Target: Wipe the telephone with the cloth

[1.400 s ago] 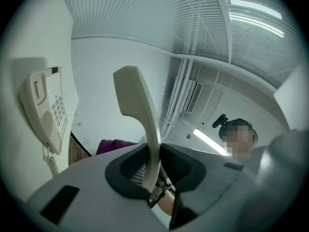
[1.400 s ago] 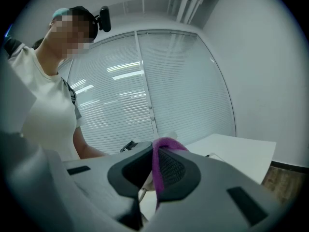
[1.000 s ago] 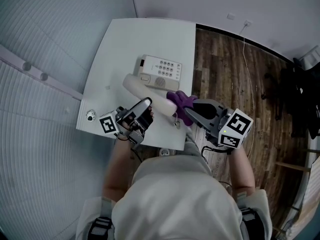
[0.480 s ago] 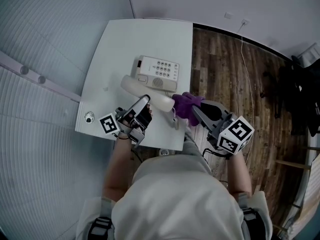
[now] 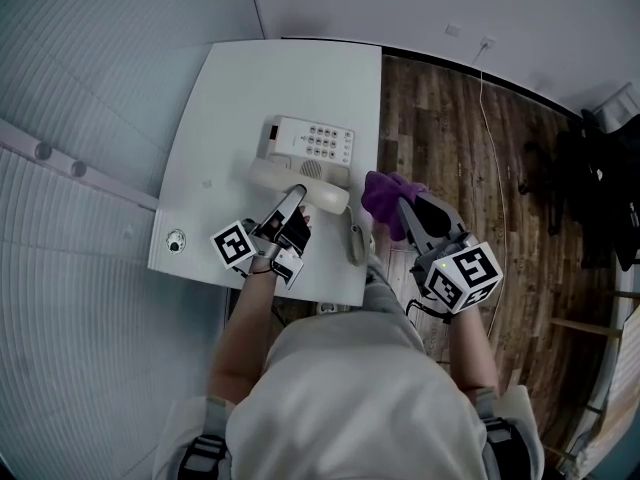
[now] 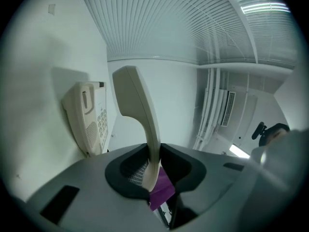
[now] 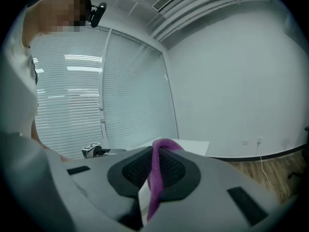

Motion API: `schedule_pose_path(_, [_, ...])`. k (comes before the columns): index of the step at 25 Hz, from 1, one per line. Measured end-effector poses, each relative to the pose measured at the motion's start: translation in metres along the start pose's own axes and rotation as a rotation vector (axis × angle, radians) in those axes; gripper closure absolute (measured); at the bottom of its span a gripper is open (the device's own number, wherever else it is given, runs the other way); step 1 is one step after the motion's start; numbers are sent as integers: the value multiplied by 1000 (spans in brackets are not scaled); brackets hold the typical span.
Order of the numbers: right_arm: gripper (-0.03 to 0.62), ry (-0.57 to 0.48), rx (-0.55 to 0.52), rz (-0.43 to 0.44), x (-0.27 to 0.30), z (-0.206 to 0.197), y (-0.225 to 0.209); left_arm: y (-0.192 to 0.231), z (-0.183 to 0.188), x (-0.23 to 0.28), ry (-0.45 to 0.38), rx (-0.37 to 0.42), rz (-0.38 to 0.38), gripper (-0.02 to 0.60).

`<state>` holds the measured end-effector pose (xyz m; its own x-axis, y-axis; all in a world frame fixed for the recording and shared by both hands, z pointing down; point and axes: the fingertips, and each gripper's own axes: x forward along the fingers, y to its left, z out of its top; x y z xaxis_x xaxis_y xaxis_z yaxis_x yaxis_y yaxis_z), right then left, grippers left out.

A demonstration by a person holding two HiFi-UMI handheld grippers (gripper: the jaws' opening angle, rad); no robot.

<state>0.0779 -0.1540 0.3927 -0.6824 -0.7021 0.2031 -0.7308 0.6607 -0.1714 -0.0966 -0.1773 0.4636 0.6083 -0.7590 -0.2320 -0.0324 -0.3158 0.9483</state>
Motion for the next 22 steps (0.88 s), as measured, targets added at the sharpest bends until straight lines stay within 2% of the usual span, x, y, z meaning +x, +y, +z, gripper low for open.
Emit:
schedule_pose_path(7, [551, -21, 43, -56, 2, -1, -16, 29, -1, 17, -34, -8, 97, 486])
schedule_pose_path(22, [551, -26, 87, -76, 9, -4, -35, 71, 7, 34, -70, -3, 185, 486])
